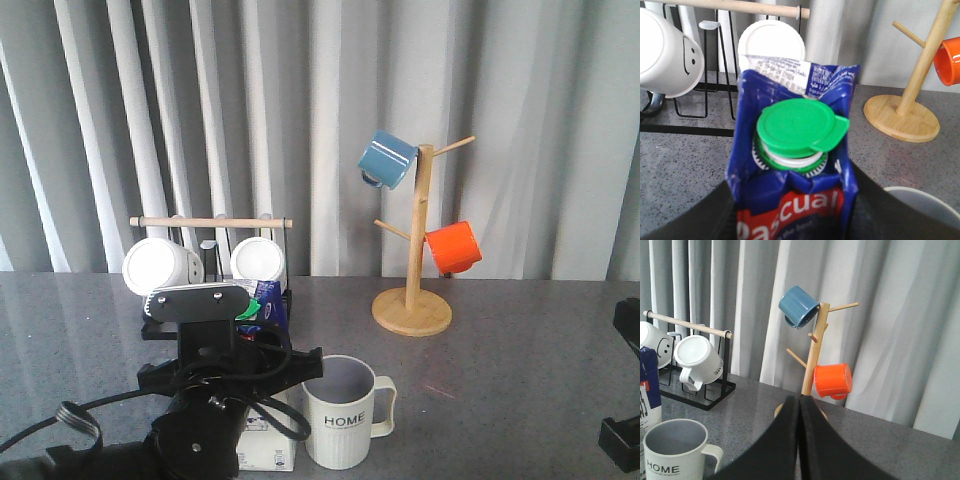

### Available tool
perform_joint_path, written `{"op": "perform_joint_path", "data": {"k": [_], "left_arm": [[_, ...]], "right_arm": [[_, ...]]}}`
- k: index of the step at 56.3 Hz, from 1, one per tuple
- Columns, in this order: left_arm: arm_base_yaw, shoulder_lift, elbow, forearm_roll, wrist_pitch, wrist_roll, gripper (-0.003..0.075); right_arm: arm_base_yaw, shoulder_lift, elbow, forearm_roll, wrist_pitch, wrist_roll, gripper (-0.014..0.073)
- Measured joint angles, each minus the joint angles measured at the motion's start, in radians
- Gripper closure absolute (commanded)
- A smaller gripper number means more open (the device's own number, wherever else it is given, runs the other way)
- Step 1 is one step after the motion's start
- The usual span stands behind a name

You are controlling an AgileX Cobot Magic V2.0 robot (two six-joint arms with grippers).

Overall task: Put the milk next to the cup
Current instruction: 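Lift the carton with the left gripper and carry it toward the mug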

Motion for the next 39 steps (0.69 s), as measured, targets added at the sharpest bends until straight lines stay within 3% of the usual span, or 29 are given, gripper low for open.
{"op": "perform_joint_path", "data": {"k": [39], "left_arm": [[-0.006, 0.013, 0.0, 0.006, -0.06, 0.0, 0.0647]], "right_arm": [[0.0, 0.0, 0.0, 0.0, 0.0, 0.0, 0.0602]]}}
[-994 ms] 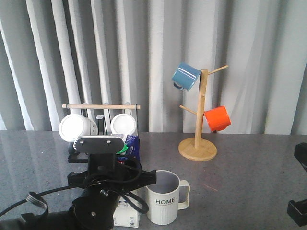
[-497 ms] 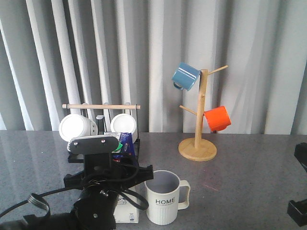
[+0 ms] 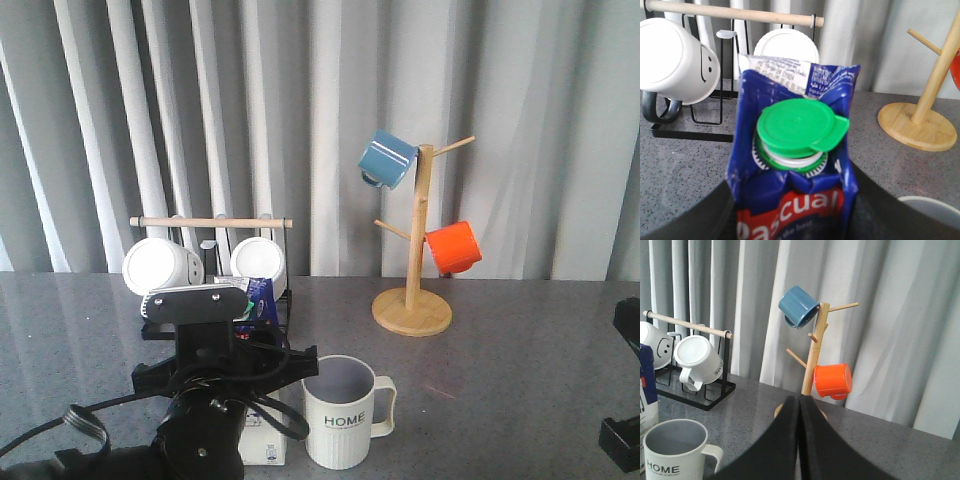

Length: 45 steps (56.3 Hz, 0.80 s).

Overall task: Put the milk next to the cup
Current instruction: 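Lift the carton with the left gripper and carry it toward the mug, then lower the carton onto the table beside the mug with the left gripper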

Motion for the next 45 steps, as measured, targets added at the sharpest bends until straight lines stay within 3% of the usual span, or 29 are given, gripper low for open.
{"op": "perform_joint_path", "data": {"k": [33, 45], "left_arm": [[0.0, 0.0, 0.0, 0.065, 0.001, -0.008, 0.0647], [0.0, 0.0, 0.0, 0.066, 0.061, -0.008, 0.0647]], "right_arm": [[0.0, 0.0, 0.0, 0.0, 0.0, 0.0, 0.0602], [0.0, 0.0, 0.0, 0.0, 0.0, 0.0, 0.0602]]}}
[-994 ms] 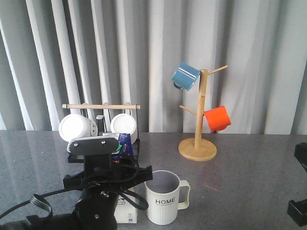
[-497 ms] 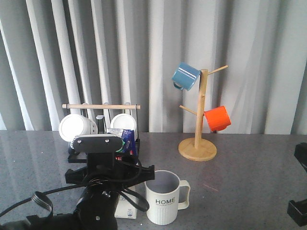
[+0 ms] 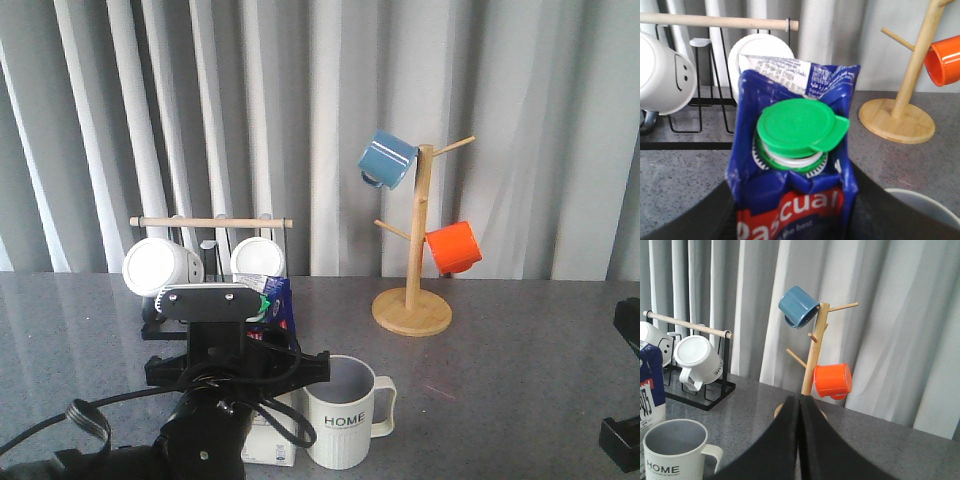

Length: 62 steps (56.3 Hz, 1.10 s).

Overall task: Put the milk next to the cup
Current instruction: 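Lower the carton onto the table beside the mug with the left gripper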

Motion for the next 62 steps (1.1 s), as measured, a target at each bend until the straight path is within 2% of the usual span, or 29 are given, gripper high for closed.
{"op": "perform_joint_path", "data": {"k": [17, 22, 26, 30, 41, 46, 62], "left_arm": [[0.0, 0.021, -0.004, 0.017, 0.006, -0.015, 0.0643], [0.0, 0.023, -0.007, 0.016, 0.003, -0.038, 0.0621], [0.0, 0.024, -0.007, 0.007, -0.002, -0.063, 0.0567], [0.0, 0.024, -0.007, -0.005, -0.008, -0.083, 0.0477], [0.0, 0.025, -0.009, -0.028, -0.001, -0.089, 0.0122], [-0.001, 0.031, -0.009, -0.041, 0.015, -0.075, -0.0004], [-0.001, 0.028, -0.008, -0.045, 0.062, -0.05, 0.0009]], "right_arm": [[0.0, 0.0, 0.0, 0.0, 0.0, 0.0, 0.0602], [0.0, 0.0, 0.0, 0.0, 0.0, 0.0, 0.0602], [0.0, 0.0, 0.0, 0.0, 0.0, 0.0, 0.0602], [0.0, 0.0, 0.0, 0.0, 0.0, 0.0, 0.0602], [0.0, 0.0, 0.0, 0.0, 0.0, 0.0, 0.0602], [0.0, 0.0, 0.0, 0.0, 0.0, 0.0, 0.0602], [0.0, 0.0, 0.0, 0.0, 0.0, 0.0, 0.0602]]}}
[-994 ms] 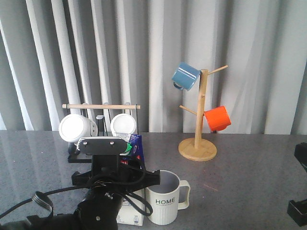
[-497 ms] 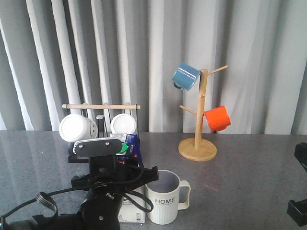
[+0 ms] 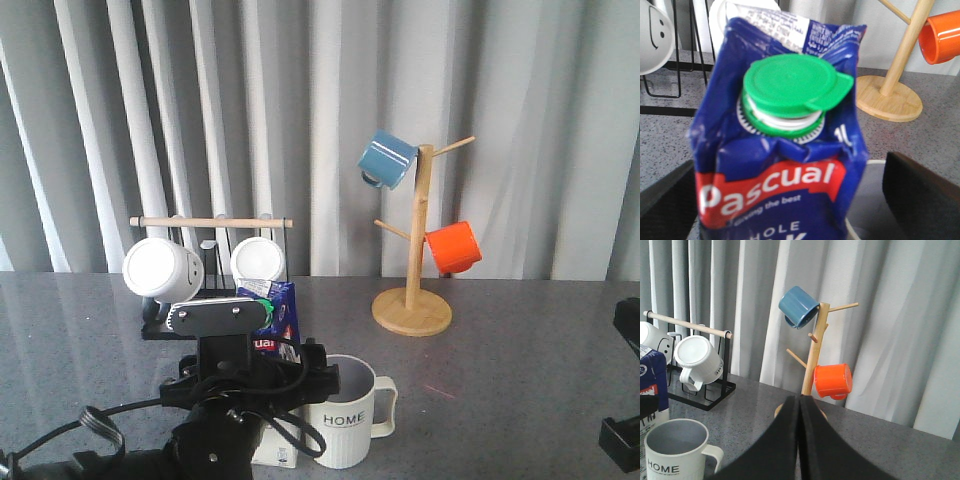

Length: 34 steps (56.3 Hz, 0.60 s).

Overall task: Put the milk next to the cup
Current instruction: 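Lower the carton onto the table beside the mug with the left gripper, then open the left gripper and raise it away from the carton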

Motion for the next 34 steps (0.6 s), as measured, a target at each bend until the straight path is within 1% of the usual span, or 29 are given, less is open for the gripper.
{"op": "perform_joint_path", "data": {"k": [8, 14, 18, 20, 24, 25, 27, 29, 30, 31, 32, 33, 34], "left_arm": [[0.0, -0.038, 0.0, 0.0, 0.014, 0.017, 0.0024], [0.0, -0.104, 0.0, 0.0, 0.015, 0.043, 0.0047], [0.0, -0.151, 0.0, 0.0, 0.014, 0.068, 0.0083], [0.0, -0.179, 0.0, 0.0, 0.013, 0.083, 0.0114], [0.0, -0.232, 0.0, 0.0, 0.008, 0.109, 0.0216], [0.0, -0.248, 0.0, 0.0, 0.006, 0.113, 0.026], [0.0, -0.274, 0.0, 0.0, 0.005, 0.116, 0.0349], [0.0, -0.298, 0.0, 0.0, 0.003, 0.118, 0.048], [0.0, -0.312, 0.0, 0.0, 0.003, 0.119, 0.0529], [0.0, -0.32, 0.0, 0.0, 0.004, 0.119, 0.0606], [0.0, -0.333, 0.0, 0.0, 0.006, 0.12, 0.0659], [0.0, -0.34, 0.0, 0.0, 0.007, 0.12, 0.0734], [0.0, -0.352, 0.0, 0.0, 0.01, 0.121, 0.073]], "right_arm": [[0.0, 0.0, 0.0, 0.0, 0.0, 0.0, 0.0602], [0.0, 0.0, 0.0, 0.0, 0.0, 0.0, 0.0602], [0.0, 0.0, 0.0, 0.0, 0.0, 0.0, 0.0602], [0.0, 0.0, 0.0, 0.0, 0.0, 0.0, 0.0602], [0.0, 0.0, 0.0, 0.0, 0.0, 0.0, 0.0602], [0.0, 0.0, 0.0, 0.0, 0.0, 0.0, 0.0602], [0.0, 0.0, 0.0, 0.0, 0.0, 0.0, 0.0602], [0.0, 0.0, 0.0, 0.0, 0.0, 0.0, 0.0602], [0.0, 0.0, 0.0, 0.0, 0.0, 0.0, 0.0602], [0.0, 0.0, 0.0, 0.0, 0.0, 0.0, 0.0602], [0.0, 0.0, 0.0, 0.0, 0.0, 0.0, 0.0602], [0.0, 0.0, 0.0, 0.0, 0.0, 0.0, 0.0602], [0.0, 0.0, 0.0, 0.0, 0.0, 0.0, 0.0602]]}}
